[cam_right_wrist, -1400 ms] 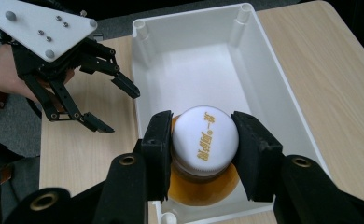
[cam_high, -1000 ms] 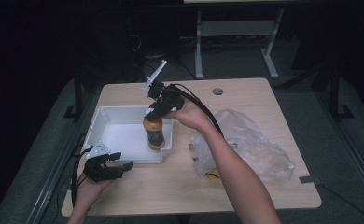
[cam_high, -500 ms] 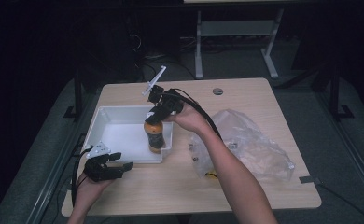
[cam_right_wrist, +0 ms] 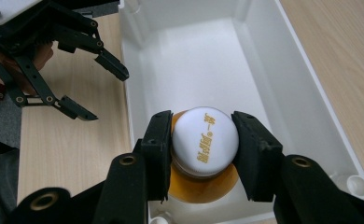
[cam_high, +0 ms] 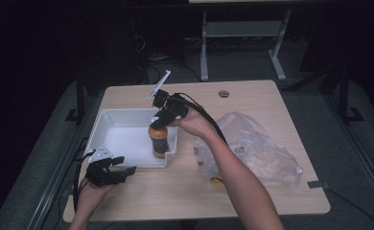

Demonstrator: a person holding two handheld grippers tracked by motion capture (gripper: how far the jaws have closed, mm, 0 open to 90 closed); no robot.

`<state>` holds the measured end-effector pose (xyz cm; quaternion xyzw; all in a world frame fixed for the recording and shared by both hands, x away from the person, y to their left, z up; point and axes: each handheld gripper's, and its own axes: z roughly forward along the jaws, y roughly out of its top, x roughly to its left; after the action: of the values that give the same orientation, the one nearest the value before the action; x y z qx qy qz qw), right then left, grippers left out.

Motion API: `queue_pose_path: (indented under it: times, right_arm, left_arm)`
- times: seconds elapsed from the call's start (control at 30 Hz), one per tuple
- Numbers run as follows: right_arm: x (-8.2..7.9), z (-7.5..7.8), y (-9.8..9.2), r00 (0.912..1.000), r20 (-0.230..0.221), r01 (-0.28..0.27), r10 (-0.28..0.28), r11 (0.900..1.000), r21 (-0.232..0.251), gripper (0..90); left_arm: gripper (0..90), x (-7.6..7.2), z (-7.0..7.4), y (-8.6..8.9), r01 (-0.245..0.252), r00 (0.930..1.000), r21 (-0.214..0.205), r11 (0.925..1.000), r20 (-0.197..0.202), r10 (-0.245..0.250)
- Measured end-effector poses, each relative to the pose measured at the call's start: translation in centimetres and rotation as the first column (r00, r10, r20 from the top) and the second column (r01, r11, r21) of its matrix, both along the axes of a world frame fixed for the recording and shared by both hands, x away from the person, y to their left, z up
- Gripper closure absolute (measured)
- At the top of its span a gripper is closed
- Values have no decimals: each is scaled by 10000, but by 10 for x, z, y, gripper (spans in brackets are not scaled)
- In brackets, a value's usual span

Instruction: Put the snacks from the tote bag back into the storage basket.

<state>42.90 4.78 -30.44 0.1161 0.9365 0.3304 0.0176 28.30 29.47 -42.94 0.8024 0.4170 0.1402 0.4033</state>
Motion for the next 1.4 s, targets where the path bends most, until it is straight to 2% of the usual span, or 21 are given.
queue_pose_path:
  times: [0.13,0.17,0.23,0.43,0.5,0.63,0.8,1.17,1.23,1.4]
  right_arm:
    - [1,-4,-1,10000,-44,53,-53,10000,-41,589]
    - [1,-4,-1,10000,-52,68,-68,9999,-78,589]
    - [1,-5,-1,10000,-39,43,-43,10000,-59,589]
    - [2,-8,1,10000,-80,-32,31,9999,-144,589]
    - [3,-10,1,9999,-141,-55,54,9999,-104,589]
    - [4,-13,2,9997,-147,-207,209,9997,140,588]
    - [4,-14,0,9996,-154,-243,246,9995,186,587]
    - [2,-17,-4,9974,-688,-181,214,9987,474,564]
    - [0,-17,-4,9966,-821,-80,120,9987,494,560]
    - [3,-20,-9,9950,-1001,114,-55,9983,580,514]
  left_arm:
    - [323,0,0,0,12,10000,33,10000,15,-12]
    - [323,0,-1,-1,-58,10000,-74,10000,3,58]
    - [323,0,0,1,8,10000,41,10000,-42,-8]
    - [323,0,0,1,-78,10000,-93,9999,-27,78]
    - [323,1,0,2,-29,10000,1,10000,-42,29]
    - [323,0,-2,2,-138,9999,-92,9999,-79,138]
    - [323,-1,-1,4,-170,9998,-87,9998,-89,169]
    - [323,-1,-1,2,-148,9999,-195,9997,-50,147]
    - [323,0,-2,1,-52,9999,-91,9999,-88,51]
    - [323,1,-3,0,-19,10000,-139,9999,-84,18]
